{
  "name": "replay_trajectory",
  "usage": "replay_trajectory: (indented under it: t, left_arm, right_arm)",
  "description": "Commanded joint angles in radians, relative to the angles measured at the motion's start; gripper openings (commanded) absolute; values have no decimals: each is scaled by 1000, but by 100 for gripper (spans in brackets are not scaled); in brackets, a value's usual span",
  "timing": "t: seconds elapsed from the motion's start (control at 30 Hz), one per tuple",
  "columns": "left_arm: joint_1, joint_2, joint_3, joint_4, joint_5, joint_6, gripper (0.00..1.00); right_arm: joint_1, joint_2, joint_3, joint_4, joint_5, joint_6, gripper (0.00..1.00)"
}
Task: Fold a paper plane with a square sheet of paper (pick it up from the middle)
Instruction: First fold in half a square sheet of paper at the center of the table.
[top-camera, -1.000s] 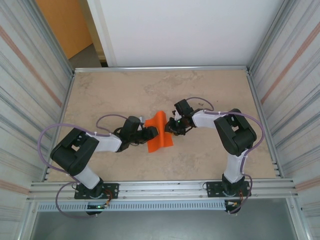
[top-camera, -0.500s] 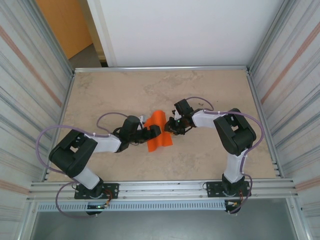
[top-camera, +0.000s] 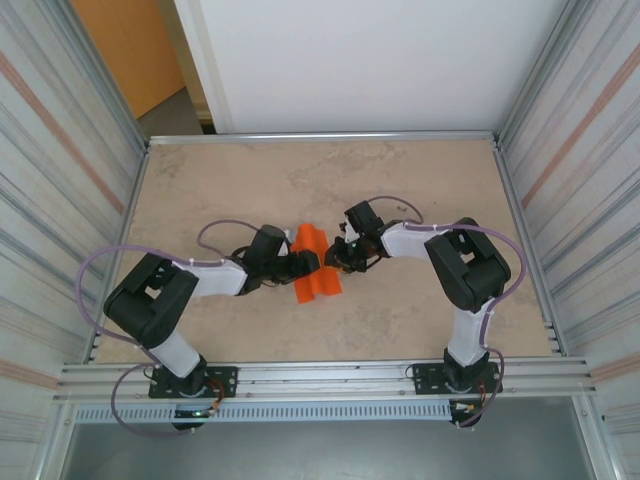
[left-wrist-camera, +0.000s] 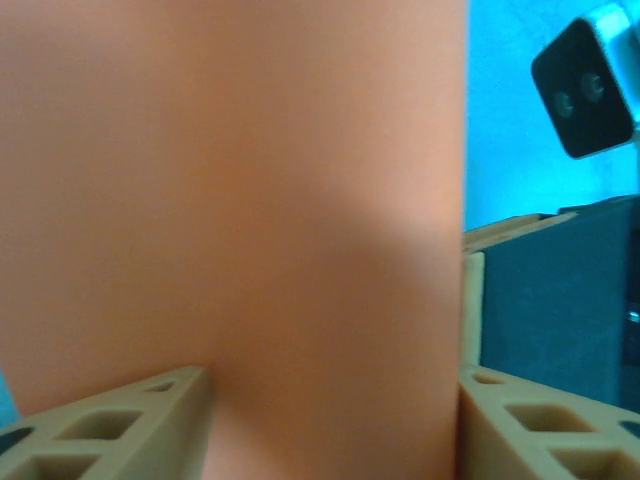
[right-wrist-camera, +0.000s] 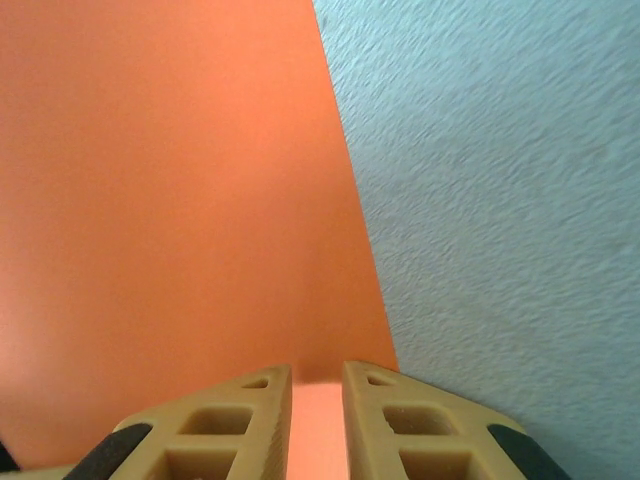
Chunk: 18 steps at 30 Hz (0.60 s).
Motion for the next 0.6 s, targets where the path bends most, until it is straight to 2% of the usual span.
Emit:
replay_trajectory:
  t: [0.0, 0.17, 0.27, 0.4, 0.57]
  left_arm:
    - [4, 32, 19, -100, -18, 18, 54]
    - [10, 10, 41, -132, -4, 59, 35]
    - [19, -38, 52, -137, 31, 99, 27]
    - [44, -116, 60, -116, 169, 137, 23]
    - [68, -203, 91, -87, 341, 115, 21]
  right_arm:
    - [3, 1, -36, -40, -9, 14, 22]
    - [-45, -133, -95, -26, 7, 6, 26]
    - [-93, -253, -152, 6, 12, -15, 34]
    - [-157, -404, -214, 44, -35, -58, 49]
    - [-217, -531, -273, 144, -155, -47, 66]
